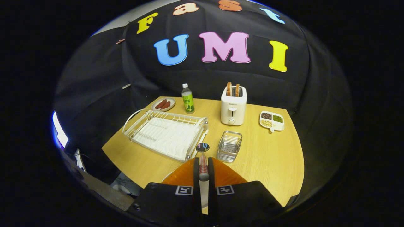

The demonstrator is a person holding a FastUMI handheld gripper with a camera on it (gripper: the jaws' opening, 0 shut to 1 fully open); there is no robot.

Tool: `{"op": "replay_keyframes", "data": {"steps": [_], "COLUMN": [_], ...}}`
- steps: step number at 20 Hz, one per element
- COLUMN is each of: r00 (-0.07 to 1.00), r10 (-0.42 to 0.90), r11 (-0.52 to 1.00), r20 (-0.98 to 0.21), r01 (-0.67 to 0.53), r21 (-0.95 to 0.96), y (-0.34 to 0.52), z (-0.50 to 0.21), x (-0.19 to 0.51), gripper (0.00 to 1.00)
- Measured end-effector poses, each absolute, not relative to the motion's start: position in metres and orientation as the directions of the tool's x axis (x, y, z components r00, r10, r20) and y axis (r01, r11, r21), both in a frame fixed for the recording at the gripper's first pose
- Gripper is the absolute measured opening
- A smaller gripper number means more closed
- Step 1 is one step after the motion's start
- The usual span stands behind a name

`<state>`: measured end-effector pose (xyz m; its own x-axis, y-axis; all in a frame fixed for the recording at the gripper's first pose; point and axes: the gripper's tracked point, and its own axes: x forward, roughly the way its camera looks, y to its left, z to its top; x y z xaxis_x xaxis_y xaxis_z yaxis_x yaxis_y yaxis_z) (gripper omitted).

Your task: Take the plate from the dish rack, then take the spoon from the basket and place it into the plate.

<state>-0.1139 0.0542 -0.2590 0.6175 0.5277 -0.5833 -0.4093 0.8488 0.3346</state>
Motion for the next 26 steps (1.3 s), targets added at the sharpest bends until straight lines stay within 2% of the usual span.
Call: {"op": "replay_keyframes", "data": {"steps": [3,9,13,17,23,24,26], "r00": [0.562,0.485,0.461,0.468,0.431,0.427,0.421], "r10": [0.543,0.521,0.488,0.5,0.464,0.464,0.463], "r11": [0.834,0.837,0.856,0.862,0.881,0.882,0.884], "r20": [-0.625,-0.702,-0.741,-0.729,-0.774,-0.776,-0.78], "r01": [-0.449,-0.452,-0.417,-0.354,-0.313,-0.303,-0.283], "r21": [0.321,0.309,0.305,0.364,0.354,0.361,0.371], "y": [0.073,0.093,0.094,0.101,0.093,0.094,0.095], "z": [-0.272,-0.317,-0.349,-0.353,-0.374,-0.376,-0.379], "x": [-0.143,-0.177,-0.185,-0.177,-0.184,-0.184,-0.185], "gripper": [0.12,0.12,0.12,0.12,0.2,0.18,0.24]}}
